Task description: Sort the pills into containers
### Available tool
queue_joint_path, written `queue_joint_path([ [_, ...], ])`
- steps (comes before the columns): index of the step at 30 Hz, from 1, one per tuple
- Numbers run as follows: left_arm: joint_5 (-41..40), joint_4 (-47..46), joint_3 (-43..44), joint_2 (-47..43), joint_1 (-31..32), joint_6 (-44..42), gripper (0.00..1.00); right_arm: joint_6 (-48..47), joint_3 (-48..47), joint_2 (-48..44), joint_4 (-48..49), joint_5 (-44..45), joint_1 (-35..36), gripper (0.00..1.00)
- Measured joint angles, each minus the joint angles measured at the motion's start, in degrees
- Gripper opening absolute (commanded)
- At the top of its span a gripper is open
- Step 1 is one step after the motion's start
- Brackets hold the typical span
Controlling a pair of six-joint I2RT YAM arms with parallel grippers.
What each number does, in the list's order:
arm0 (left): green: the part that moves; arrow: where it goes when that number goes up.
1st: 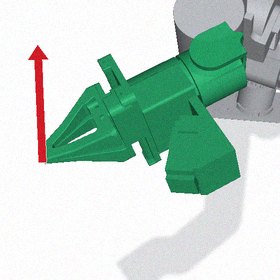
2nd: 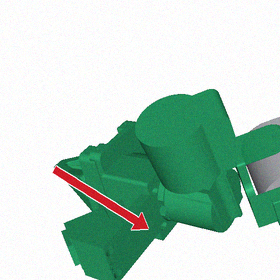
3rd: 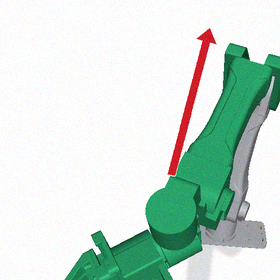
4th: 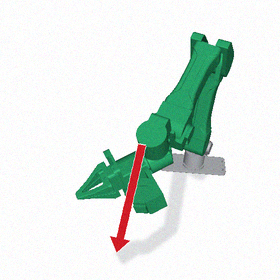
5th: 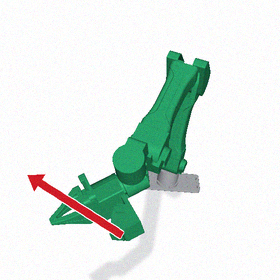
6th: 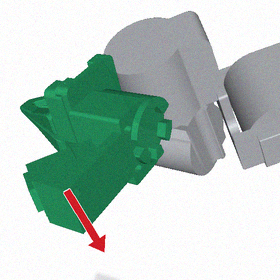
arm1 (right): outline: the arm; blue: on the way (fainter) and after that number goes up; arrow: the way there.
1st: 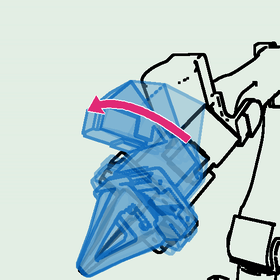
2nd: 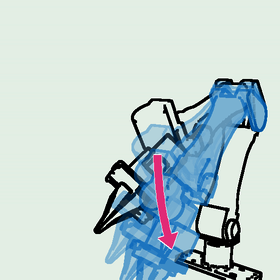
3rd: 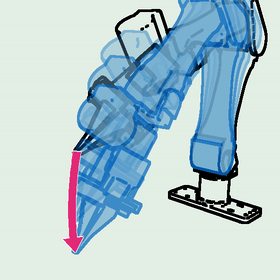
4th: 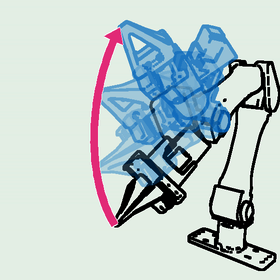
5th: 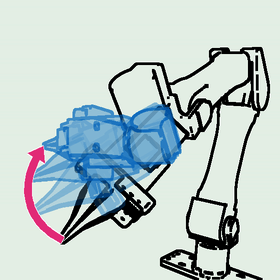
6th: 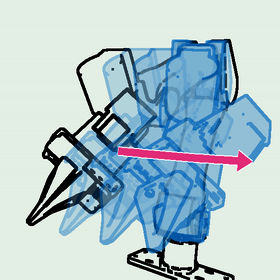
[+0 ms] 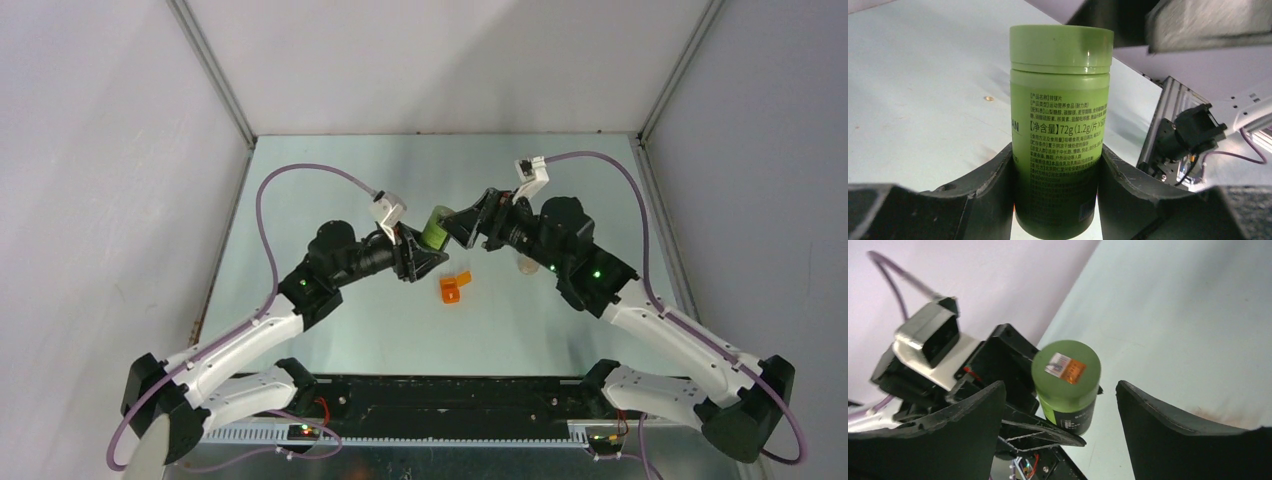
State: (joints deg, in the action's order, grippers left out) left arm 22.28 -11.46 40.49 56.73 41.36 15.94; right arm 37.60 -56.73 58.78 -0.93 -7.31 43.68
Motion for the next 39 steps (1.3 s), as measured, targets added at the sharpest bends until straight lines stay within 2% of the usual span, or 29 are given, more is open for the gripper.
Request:
queue_joint_path([
  [4, -2.25, 0.11, 0.46, 0.7, 0.02, 0.0, 0.0, 1.97, -0.09, 1.79, -1.64, 5.49, 1.29, 0.73],
  [13, -3.06, 0.46, 0.46, 1.36, 0.15, 0.02, 0.0, 5.35, -0.11, 4.55, 0.26, 6.19, 0.94, 0.7],
  [15, -3.06, 0.46, 0.46, 1.36, 0.2, 0.02, 0.0, 5.86, -0.11, 4.87, 1.05, 5.2, 0.46, 0.6],
  [16, -3.06, 0.46, 0.46, 1.36, 0.2, 0.02, 0.0, 6.12, -0.17, 5.11, 1.46, 4.39, 0.11, 0.5],
  [20, -3.98, 0.7, 0.46, 1.36, 0.2, 0.09, 0.0, 7.17, -0.76, 6.86, 2.73, -1.01, -1.92, 0.29],
  [26, -3.8, 1.79, 0.46, 1.33, 0.31, 0.07, 0.0, 3.63, -0.83, 7.78, 2.99, -11.5, -5.7, 0.09],
  [29, -1.16, 2.21, 0.48, 1.18, 0.46, -0.11, 0.0, -1.57, -0.85, 7.78, 3.39, -22.08, -9.14, 0.0],
  [32, 4.07, 3.56, 0.9, 0.79, 0.5, -1.07, 0.0, -7.06, -0.85, 8.66, 5.05, -36.46, -12.5, 0.0],
  [33, 5.9, 4.07, 0.92, 0.57, 0.5, -1.33, 0.0, -8.66, -0.85, 9.27, 6.08, -41.18, -13.29, 0.02],
  [34, 7.43, 4.76, 0.92, 0.31, 0.5, -1.49, 0.0, -9.55, -0.85, 9.75, 6.86, -44.28, -13.66, 0.12],
  [35, 8.66, 5.44, 0.92, 0.07, 0.52, -1.51, 0.0, -10.6, -0.85, 10.21, 7.56, -47.25, -13.88, 0.43],
  [36, 9.62, 5.97, 0.92, -0.15, 0.5, -1.53, 0.0, -11.19, -0.85, 10.45, 7.89, -48.94, -13.94, 0.58],
  [37, 10.29, 6.25, 0.92, -0.33, 0.5, -1.57, 0.0, -11.61, -0.85, 10.45, 8.09, -49.7, -13.92, 0.78],
  [39, 10.91, 6.27, 0.92, -0.63, 0.5, -1.84, 0.0, -11.37, -0.85, 9.99, 7.82, -49.42, -13.86, 0.93],
])
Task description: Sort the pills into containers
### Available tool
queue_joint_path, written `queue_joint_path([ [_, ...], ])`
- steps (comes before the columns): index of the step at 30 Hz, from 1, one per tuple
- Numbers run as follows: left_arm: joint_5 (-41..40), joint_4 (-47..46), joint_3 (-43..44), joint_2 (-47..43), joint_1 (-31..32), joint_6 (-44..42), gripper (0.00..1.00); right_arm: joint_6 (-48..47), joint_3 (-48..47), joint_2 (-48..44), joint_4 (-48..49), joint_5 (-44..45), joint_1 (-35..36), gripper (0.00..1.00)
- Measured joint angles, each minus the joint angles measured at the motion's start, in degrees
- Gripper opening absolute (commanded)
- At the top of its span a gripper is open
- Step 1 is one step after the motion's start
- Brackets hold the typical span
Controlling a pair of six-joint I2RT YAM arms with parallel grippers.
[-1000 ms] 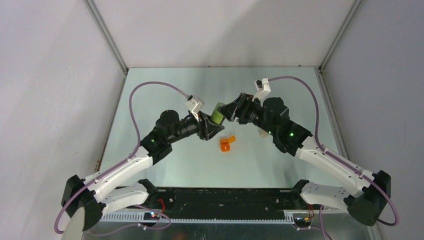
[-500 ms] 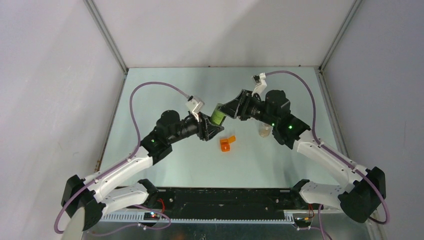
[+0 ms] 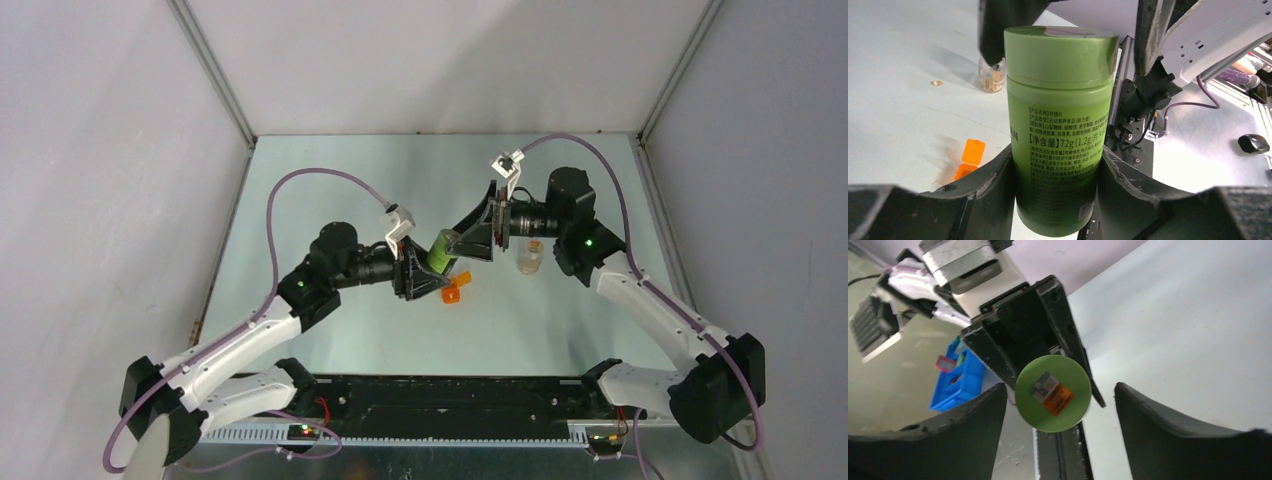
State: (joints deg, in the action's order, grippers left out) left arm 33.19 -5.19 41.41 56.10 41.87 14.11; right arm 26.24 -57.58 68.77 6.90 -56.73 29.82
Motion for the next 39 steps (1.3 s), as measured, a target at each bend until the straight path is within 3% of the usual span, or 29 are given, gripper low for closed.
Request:
queue_joint_path([
  [3, -0.28, 0.11, 0.26, -0.02, 0.0, -1.01, 0.0, 1.46, -0.09, -1.77, -3.1, 7.23, 0.72, 0.97],
  [6, -1.64, 0.59, 0.74, 0.0, 0.0, -1.81, 0.0, 5.4, -0.5, -4.0, -7.39, 17.73, 2.27, 0.94],
  [14, -9.03, 2.89, 2.6, 1.42, 0.0, -3.13, 0.0, 13.81, -2.64, -4.76, -14.69, 36.0, 7.02, 0.79],
  [17, -10.21, 3.32, 3.23, 2.6, 0.0, -3.58, 0.0, 14.58, -3.45, -4.35, -16.55, 38.91, 8.04, 0.62],
  [22, -10.93, 4.15, 3.74, 3.69, 0.0, -3.76, 0.0, 14.32, -4.79, -3.28, -17.57, 38.25, 7.8, 0.34],
  [24, -10.84, 4.2, 3.74, 3.69, 0.0, -3.74, 0.0, 13.75, -4.81, -3.15, -17.79, 36.33, 6.88, 0.29],
  [28, -9.16, 4.46, 4.13, 3.72, 0.0, -3.65, 0.0, 10.54, -4.81, -3.1, -17.59, 29.27, 4.28, 0.23],
  [33, -3.5, 3.61, 4.17, 3.52, 0.0, -3.65, 0.0, 2.38, -3.43, -3.93, -14.38, 14.23, -0.04, 0.2],
  [35, -0.87, 3.5, 4.17, 3.37, 0.17, -3.65, 0.0, -0.17, -1.7, -5.33, -12.37, 9.62, -0.94, 0.43],
  [36, 0.35, 3.43, 4.17, 3.32, 0.31, -3.69, 0.0, -1.44, -1.03, -6.19, -11.76, 7.93, -1.25, 0.76],
  [38, 1.92, 3.08, 4.17, 2.99, 0.52, -3.67, 0.0, -2.32, -0.44, -7.58, -11.32, 6.93, -1.46, 0.96],
  [39, 2.1, 3.17, 4.17, 2.73, 0.52, -3.67, 0.0, -2.54, -0.37, -8.2, -11.06, 7.41, -1.42, 0.98],
])
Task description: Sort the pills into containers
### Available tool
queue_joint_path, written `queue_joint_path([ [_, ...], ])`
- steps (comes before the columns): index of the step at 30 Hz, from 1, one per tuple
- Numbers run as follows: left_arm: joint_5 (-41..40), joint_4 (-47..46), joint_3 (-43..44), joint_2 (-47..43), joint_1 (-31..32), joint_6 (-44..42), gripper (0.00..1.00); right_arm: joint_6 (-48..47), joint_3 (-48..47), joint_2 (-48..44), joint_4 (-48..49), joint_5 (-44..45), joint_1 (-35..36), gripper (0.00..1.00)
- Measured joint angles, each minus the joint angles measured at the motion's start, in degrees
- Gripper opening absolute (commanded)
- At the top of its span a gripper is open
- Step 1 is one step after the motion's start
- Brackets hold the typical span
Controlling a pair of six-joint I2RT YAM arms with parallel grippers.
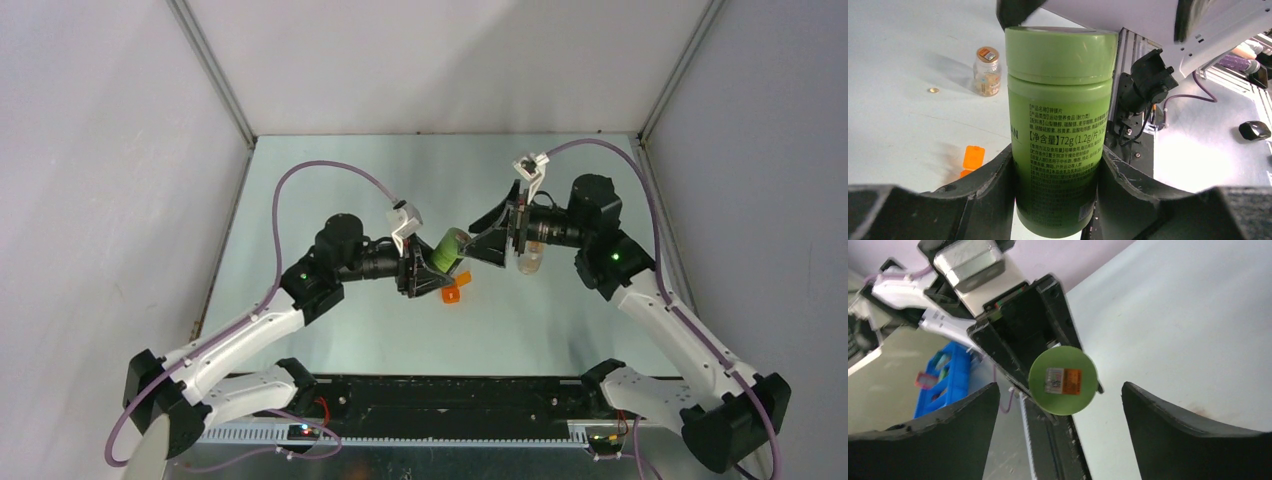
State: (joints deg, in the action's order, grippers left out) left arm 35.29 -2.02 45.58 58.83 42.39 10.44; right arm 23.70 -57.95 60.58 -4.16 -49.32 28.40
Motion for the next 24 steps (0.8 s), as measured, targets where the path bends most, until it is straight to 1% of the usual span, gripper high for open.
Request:
queue_joint_path([
  [2, -0.02, 0.02, 0.0, -0.22, -0.11, -0.04, 0.0, 0.68, 0.0, -1.33, 0.37, 2.91, 0.02, 0.99],
  [5, -0.15, 0.07, 0.0, -0.22, -0.15, -0.13, 0.0, 4.7, 0.0, -2.56, 0.5, 9.16, 0.2, 0.99],
  [6, -0.15, 0.07, 0.02, -0.22, -0.15, -0.15, 0.0, 6.6, 0.0, -2.6, 0.44, 12.46, 0.94, 0.99],
  [9, -0.17, 0.31, 0.68, 0.39, -0.15, -0.13, 0.0, 10.54, 0.0, -2.29, -0.55, 21.0, 5.73, 0.98],
  [12, -0.33, 0.46, 2.12, 1.51, -0.15, -0.04, 0.0, 12.96, 0.0, -2.08, -1.73, 28.5, 10.99, 0.94],
  [14, -0.48, 0.46, 2.56, 1.81, -0.15, 0.02, 0.0, 14.08, -0.02, -1.81, -2.36, 32.15, 12.72, 0.89],
  [15, -0.57, 0.44, 2.56, 1.84, -0.15, 0.02, 0.0, 14.47, -0.02, -1.66, -2.86, 34.45, 13.49, 0.83],
  [16, -0.57, 0.5, 2.56, 1.84, -0.15, 0.02, 0.0, 14.73, -0.02, -1.64, -3.26, 36.04, 13.94, 0.8],
  [17, -0.57, 0.5, 2.56, 1.84, -0.15, 0.02, 0.0, 14.93, -0.02, -1.64, -3.76, 37.81, 14.51, 0.72],
  [18, -0.57, 0.48, 2.56, 1.84, -0.15, 0.02, 0.0, 15.15, -0.02, -1.64, -4.02, 39.26, 14.95, 0.69],
  [19, -0.66, 0.55, 2.56, 1.84, -0.15, 0.04, 0.0, 15.28, -0.02, -1.66, -4.07, 40.06, 15.23, 0.63],
  [20, -0.68, 0.74, 2.56, 1.92, -0.15, 0.07, 0.0, 15.45, -0.04, -1.68, -3.93, 40.89, 15.58, 0.59],
  [21, -0.68, 0.81, 2.56, 1.99, -0.15, 0.09, 0.0, 15.47, -0.04, -1.75, -3.85, 41.4, 15.89, 0.53],
  [22, -0.66, 0.94, 2.56, 2.01, -0.15, 0.11, 0.0, 15.41, -0.07, -1.84, -3.76, 41.51, 16.11, 0.5],
  [23, -0.66, 0.96, 2.56, 2.05, -0.15, 0.13, 0.0, 15.34, -0.07, -1.95, -3.69, 41.59, 16.24, 0.43],
  [24, -0.57, 0.9, 2.56, 2.05, -0.15, 0.17, 0.0, 15.19, -0.07, -2.12, -3.76, 41.66, 16.28, 0.41],
])
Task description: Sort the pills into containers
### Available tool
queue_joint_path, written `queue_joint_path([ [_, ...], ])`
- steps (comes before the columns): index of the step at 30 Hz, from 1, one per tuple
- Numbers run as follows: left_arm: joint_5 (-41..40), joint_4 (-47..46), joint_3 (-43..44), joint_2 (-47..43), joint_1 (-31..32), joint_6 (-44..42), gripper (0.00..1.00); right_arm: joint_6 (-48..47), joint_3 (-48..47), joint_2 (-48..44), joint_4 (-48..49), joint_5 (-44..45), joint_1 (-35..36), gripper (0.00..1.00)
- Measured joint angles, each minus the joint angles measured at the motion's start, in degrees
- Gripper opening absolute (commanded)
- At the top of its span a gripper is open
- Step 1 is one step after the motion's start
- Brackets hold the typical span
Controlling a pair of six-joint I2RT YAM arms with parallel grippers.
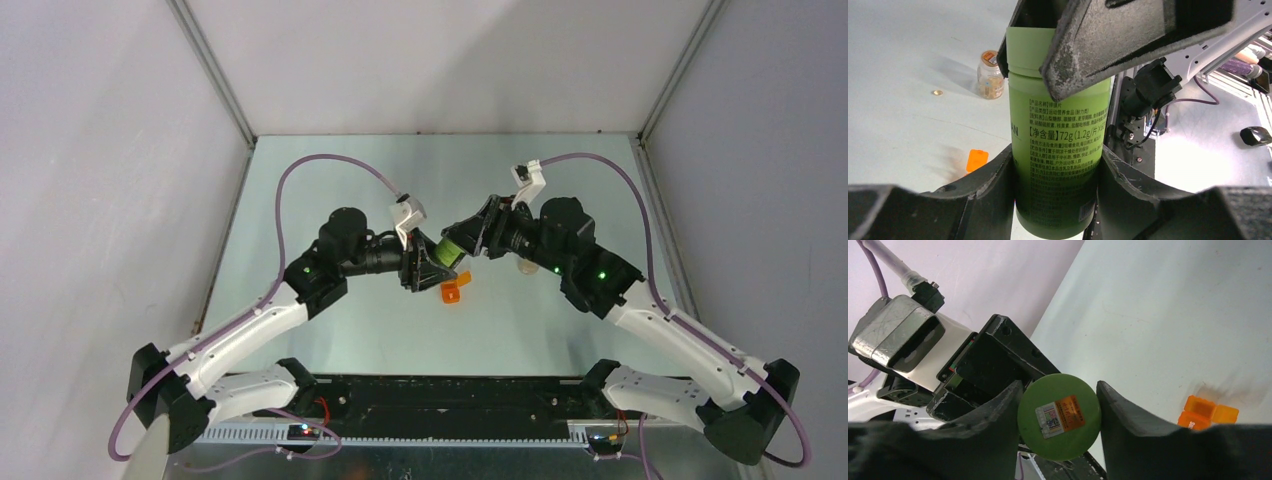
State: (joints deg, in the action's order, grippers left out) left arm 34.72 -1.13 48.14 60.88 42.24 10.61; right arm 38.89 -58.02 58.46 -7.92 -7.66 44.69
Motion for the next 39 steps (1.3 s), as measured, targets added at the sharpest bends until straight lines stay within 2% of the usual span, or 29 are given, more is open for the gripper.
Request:
queue_joint_path([
  [3, 0.09, -0.37, 0.0, 0.0, 0.0, 0.09, 0.0, -1.03, 0.0, -0.39, 0.07, -0.46, -0.02, 0.33],
  [5, 0.48, -0.7, 0.0, 0.0, 0.02, 0.11, 0.0, -2.75, 0.04, -0.81, 0.35, -1.88, -0.2, 0.32],
  [9, 3.45, -2.4, 0.0, -0.02, 0.02, 0.5, 0.0, -8.02, 1.88, -2.16, 4.7, -12.02, -3.45, 0.31],
  [11, 5.46, -3.34, -0.07, -0.02, 0.11, 0.98, 0.0, -10.62, 3.32, -2.73, 7.78, -20.39, -6.25, 0.42],
  [12, 6.64, -3.89, -0.31, -0.02, 0.13, 1.22, 0.0, -12.2, 3.74, -2.75, 9.31, -25.27, -7.63, 0.64],
  [13, 8.24, -4.85, -0.7, -0.13, 0.13, 1.51, 0.0, -13.79, 3.91, -2.73, 10.14, -29.4, -8.72, 0.76],
  [14, 9.16, -5.46, -0.92, -0.15, 0.15, 1.73, 0.0, -14.88, 4.0, -2.73, 10.64, -32.06, -9.35, 0.93],
  [15, 9.84, -5.88, -1.27, -0.35, 0.13, 1.99, 0.0, -15.89, 4.02, -2.78, 10.86, -33.88, -9.9, 0.96],
  [19, 10.08, -6.05, -1.97, -1.25, 0.04, 1.99, 0.0, -16.39, 4.02, -3.69, 10.86, -30.64, -10.54, 0.99],
  [22, 8.17, -6.1, -1.97, -1.64, 0.0, 1.95, 0.0, -12.83, 4.02, -4.83, 9.9, -20.98, -8.79, 0.99],
  [25, 5.55, -5.7, -1.97, -1.64, 0.0, 1.81, 0.0, -8.98, 4.0, -5.49, 7.82, -8.83, -3.43, 0.99],
  [28, 2.89, -5.16, -1.97, -1.62, 0.0, 1.81, 0.0, -5.49, 4.0, -5.27, 5.42, -0.68, 0.2, 0.94],
  [30, 1.66, -5.09, -1.97, -1.55, 0.0, 1.84, 0.0, -3.52, 4.0, -4.9, 4.31, 2.75, 0.85, 0.84],
  [35, -1.09, -4.59, -1.97, -0.92, 0.0, 1.95, 0.0, 0.13, 3.69, -4.37, 2.86, 6.08, 1.46, 0.46],
  [39, -1.64, -4.52, -1.97, -0.76, 0.0, 1.99, 0.0, 0.31, 3.26, -4.35, 2.4, 5.44, 1.27, 0.26],
])
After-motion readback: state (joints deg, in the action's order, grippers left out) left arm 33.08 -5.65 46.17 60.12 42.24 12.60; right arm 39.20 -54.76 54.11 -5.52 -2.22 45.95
